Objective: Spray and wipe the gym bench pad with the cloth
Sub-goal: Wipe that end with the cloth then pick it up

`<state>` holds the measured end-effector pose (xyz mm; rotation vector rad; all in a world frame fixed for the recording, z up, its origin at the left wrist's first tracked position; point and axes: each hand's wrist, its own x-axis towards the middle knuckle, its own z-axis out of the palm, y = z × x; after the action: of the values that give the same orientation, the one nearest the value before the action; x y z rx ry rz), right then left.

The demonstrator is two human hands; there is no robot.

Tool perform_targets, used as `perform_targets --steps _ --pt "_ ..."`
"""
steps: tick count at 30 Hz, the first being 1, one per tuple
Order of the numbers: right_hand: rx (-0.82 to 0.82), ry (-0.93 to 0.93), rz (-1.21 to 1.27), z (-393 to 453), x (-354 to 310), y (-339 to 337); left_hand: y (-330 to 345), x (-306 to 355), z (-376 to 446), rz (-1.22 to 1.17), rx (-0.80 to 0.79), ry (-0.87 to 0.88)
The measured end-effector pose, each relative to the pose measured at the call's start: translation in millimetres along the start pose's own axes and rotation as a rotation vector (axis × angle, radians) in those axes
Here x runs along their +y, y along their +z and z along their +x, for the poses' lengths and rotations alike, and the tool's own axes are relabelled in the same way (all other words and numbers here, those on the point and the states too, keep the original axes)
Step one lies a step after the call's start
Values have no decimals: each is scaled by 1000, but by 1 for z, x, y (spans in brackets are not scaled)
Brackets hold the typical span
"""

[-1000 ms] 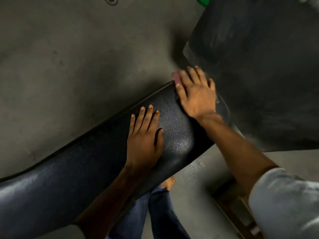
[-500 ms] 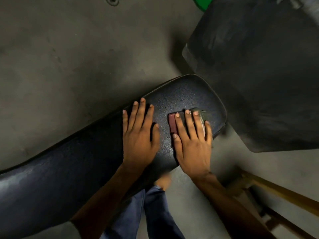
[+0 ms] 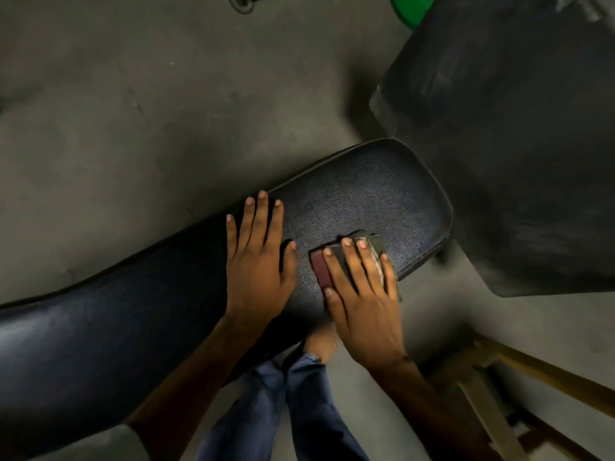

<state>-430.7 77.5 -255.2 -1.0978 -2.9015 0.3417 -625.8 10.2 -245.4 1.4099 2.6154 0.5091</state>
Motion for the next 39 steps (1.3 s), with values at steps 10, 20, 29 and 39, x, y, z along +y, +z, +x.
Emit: perform_targets --steps 10,20,29,39 --pt "37 144 -26 57 -55 4 -11 -43 -45 -12 -16 -23" --pt "-13 -96 -54 -22 -64 16 -39 -87 -110 54 -62 -181" --pt "-82 -254 70 -24 -174 29 -67 -85 -120 -300 16 -255" --pt "69 -94 205 -4 -125 18 -23 -58 -186 66 -77 -12"
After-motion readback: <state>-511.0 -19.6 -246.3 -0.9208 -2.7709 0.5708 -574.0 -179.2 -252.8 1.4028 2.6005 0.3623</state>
